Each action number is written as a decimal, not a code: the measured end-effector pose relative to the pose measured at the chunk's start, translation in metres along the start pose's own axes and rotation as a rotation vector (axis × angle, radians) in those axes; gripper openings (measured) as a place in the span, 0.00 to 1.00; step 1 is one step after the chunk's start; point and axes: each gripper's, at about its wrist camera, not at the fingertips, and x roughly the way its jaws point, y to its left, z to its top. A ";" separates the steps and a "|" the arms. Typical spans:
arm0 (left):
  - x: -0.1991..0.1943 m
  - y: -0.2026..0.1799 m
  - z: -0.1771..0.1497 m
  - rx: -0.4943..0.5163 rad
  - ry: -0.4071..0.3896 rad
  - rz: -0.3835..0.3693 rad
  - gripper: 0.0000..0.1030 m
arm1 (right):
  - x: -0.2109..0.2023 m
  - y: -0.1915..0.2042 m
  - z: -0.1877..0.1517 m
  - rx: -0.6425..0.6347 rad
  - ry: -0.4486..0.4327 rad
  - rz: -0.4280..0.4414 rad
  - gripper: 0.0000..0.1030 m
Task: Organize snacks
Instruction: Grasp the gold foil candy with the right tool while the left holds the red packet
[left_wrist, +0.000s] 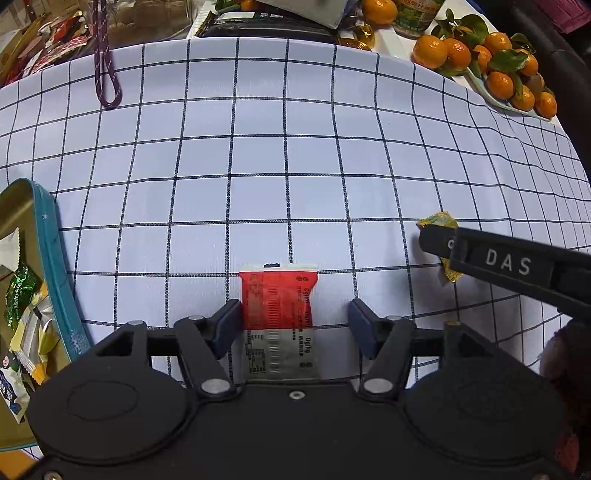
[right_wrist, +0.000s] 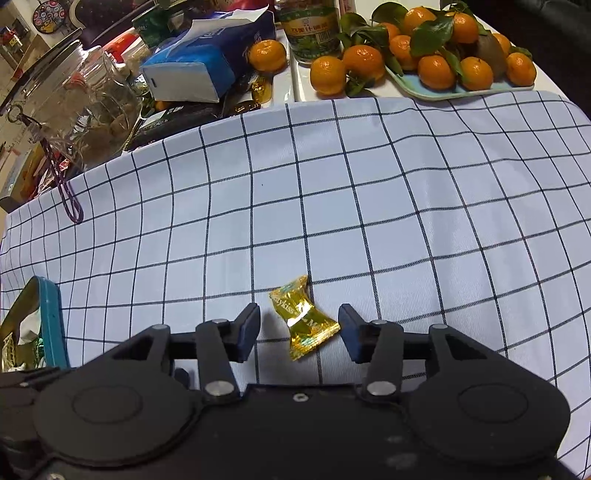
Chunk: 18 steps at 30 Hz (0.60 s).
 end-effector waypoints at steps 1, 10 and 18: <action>0.001 0.000 0.001 0.000 0.003 -0.004 0.64 | 0.000 0.000 0.002 0.003 0.002 -0.001 0.47; 0.004 -0.002 0.002 0.019 0.007 -0.020 0.73 | 0.004 0.010 0.003 -0.061 0.013 -0.011 0.57; 0.005 -0.001 0.003 -0.031 -0.006 -0.017 0.74 | 0.004 0.011 0.001 -0.052 -0.012 -0.006 0.62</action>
